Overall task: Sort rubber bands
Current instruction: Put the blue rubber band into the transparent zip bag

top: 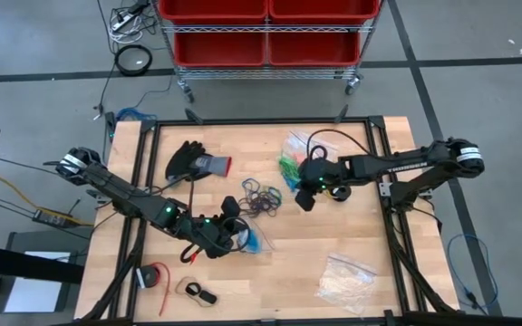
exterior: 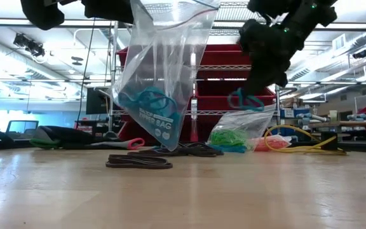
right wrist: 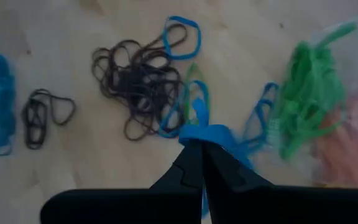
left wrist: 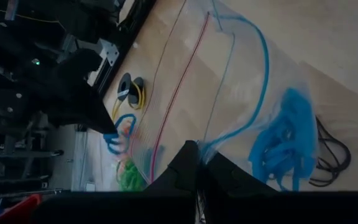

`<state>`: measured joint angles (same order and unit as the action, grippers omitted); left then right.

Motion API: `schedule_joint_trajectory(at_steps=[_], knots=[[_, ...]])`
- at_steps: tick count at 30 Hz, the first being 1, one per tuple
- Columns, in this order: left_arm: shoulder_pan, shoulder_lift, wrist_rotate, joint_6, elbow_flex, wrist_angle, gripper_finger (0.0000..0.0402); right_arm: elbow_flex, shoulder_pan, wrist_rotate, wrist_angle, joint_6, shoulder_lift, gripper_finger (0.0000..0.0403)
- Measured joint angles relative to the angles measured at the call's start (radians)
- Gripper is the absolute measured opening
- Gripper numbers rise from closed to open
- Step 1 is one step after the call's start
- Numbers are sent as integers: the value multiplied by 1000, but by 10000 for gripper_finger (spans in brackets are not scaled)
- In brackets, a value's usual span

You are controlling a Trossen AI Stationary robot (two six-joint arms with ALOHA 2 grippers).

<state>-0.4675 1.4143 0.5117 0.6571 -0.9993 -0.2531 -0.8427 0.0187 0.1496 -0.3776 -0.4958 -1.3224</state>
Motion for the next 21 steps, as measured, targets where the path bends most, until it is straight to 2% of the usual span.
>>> schedule_joint_trajectory(at_steps=[3,11,21], knots=[[0,0,0,0,0,2,12,8,-6,-49,68,5,-8,0],[0,0,0,0,0,20,12,11,-12,-62,-67,18,-92,12],[0,0,0,0,1,23,12,11,-94,-70,-47,19,-223,130]])
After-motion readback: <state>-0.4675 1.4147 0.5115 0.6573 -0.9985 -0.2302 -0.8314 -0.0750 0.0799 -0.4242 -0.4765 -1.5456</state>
